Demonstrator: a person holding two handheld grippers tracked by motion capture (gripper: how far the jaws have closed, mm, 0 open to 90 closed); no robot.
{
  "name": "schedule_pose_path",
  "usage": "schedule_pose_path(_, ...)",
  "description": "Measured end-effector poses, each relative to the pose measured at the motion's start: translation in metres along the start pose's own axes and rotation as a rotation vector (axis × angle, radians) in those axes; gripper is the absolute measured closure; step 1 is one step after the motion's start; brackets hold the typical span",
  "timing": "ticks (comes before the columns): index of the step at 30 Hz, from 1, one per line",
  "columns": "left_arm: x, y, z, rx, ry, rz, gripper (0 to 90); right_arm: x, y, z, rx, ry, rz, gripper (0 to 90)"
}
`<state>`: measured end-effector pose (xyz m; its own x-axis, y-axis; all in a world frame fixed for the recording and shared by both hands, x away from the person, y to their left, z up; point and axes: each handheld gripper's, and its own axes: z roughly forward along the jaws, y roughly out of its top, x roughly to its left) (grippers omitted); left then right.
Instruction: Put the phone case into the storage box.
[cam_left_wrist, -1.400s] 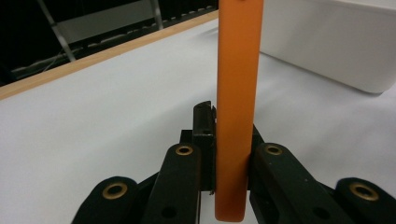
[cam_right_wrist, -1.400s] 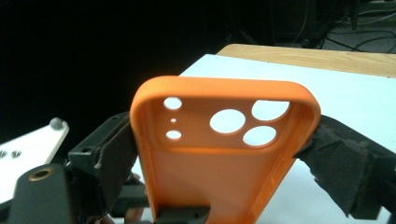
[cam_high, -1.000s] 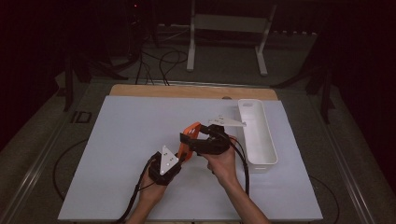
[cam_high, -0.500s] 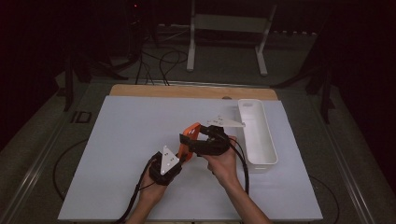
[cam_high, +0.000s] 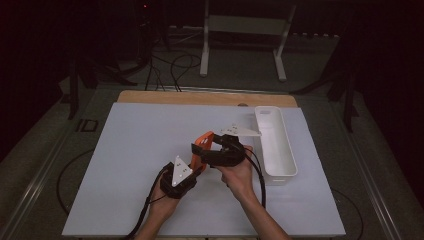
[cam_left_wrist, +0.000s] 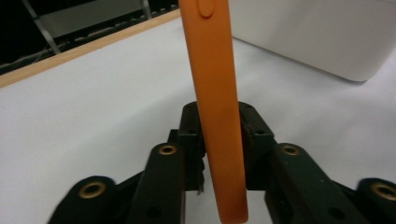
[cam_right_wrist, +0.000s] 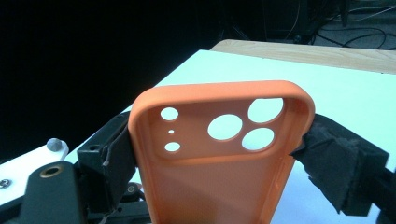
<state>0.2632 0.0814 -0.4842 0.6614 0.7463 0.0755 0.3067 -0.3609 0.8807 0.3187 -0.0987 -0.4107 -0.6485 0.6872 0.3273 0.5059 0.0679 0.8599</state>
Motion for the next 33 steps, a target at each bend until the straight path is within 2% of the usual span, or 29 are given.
schedule_pose_path(4, -0.001, 0.001, 0.0, 0.003, 0.006, 0.0, 56.4, 0.0, 0.0, 0.0, -0.003, -0.003, 0.002, 16.6)
schedule_pose_path(9, 0.0, 0.002, 0.0, 0.001, 0.034, -0.026, 33.9, 0.0, 0.0, 0.0, -0.008, -0.004, 0.0, 16.6)
schedule_pose_path(14, 0.003, 0.003, 0.001, 0.017, 0.028, -0.053, 15.9, 0.0, 0.001, 0.0, -0.009, -0.007, -0.001, 16.5)
schedule_pose_path(18, 0.005, 0.004, 0.001, 0.02, 0.025, -0.076, 12.1, 0.0, 0.001, 0.001, -0.012, -0.01, -0.003, 16.5)
schedule_pose_path(33, 0.012, 0.005, -0.002, 0.015, 0.023, -0.105, 6.4, -0.003, 0.008, 0.001, -0.022, -0.03, -0.004, 16.5)
